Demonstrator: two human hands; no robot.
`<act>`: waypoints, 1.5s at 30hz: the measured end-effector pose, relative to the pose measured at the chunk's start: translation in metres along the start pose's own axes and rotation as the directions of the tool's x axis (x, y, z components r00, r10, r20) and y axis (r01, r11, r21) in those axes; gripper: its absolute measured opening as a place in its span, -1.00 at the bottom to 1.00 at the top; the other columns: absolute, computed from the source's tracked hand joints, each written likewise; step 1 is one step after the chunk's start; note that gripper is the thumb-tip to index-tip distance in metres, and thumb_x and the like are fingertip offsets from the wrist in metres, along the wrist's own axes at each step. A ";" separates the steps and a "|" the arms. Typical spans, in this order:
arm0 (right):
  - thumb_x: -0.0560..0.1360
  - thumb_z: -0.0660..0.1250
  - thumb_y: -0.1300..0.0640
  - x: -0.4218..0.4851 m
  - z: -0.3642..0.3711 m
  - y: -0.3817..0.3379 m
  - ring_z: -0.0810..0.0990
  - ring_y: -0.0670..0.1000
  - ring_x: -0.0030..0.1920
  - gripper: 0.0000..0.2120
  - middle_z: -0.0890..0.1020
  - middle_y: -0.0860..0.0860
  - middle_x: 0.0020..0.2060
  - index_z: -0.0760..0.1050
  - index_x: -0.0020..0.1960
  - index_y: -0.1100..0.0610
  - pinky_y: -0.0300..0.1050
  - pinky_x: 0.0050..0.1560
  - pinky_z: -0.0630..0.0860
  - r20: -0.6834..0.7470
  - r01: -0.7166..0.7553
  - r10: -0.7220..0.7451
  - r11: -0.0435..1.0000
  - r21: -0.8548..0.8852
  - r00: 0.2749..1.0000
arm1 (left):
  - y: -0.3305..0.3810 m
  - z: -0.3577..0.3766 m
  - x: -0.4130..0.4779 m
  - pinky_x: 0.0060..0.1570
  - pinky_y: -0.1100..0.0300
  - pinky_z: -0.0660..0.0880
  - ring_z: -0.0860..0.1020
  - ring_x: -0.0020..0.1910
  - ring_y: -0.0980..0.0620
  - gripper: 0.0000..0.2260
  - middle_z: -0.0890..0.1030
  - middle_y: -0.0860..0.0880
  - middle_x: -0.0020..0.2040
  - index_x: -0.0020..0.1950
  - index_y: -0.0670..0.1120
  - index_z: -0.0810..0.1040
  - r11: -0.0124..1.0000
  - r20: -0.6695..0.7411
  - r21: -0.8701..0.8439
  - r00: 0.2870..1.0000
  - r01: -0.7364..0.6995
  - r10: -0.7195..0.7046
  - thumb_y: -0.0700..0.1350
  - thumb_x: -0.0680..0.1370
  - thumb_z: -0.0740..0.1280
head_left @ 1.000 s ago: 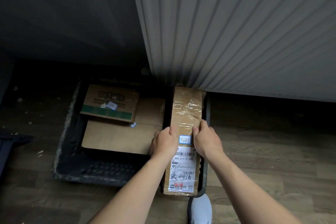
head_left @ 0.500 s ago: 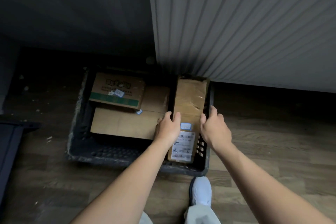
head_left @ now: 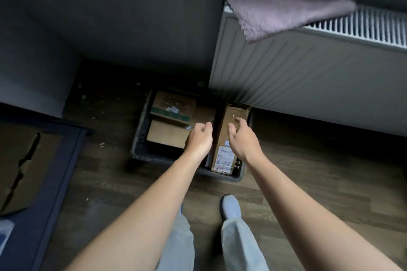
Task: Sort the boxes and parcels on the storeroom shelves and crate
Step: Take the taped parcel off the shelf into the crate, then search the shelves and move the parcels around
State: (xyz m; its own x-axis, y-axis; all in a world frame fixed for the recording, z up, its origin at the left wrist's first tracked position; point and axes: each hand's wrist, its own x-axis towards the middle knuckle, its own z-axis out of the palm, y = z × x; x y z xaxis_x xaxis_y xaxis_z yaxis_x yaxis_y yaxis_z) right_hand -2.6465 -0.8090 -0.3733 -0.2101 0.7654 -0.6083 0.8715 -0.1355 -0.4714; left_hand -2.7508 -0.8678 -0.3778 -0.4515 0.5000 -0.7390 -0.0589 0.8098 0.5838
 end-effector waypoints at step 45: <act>0.66 0.10 -0.04 -1.059 0.187 0.074 0.65 0.10 0.03 -0.71 0.60 0.07 0.08 0.37 0.32 0.03 -0.09 -0.13 0.58 0.792 0.628 -0.436 0.488 0.607 -0.427 | -0.526 -0.115 -1.021 0.11 -0.13 0.55 0.59 0.05 -0.09 -0.88 0.61 -0.09 0.05 -0.08 0.09 0.47 0.607 -0.673 -0.436 -0.207 -0.664 -0.710 0.02 0.61 0.19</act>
State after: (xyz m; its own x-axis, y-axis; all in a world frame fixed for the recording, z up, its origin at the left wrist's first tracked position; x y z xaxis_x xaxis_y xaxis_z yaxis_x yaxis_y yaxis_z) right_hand -2.4419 -1.7470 0.1168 -0.6409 -0.7666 -0.0404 0.0241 0.0326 -0.9992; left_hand -2.3613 -1.8393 0.1082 -0.4640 -0.8851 -0.0351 -0.1245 0.0260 0.9919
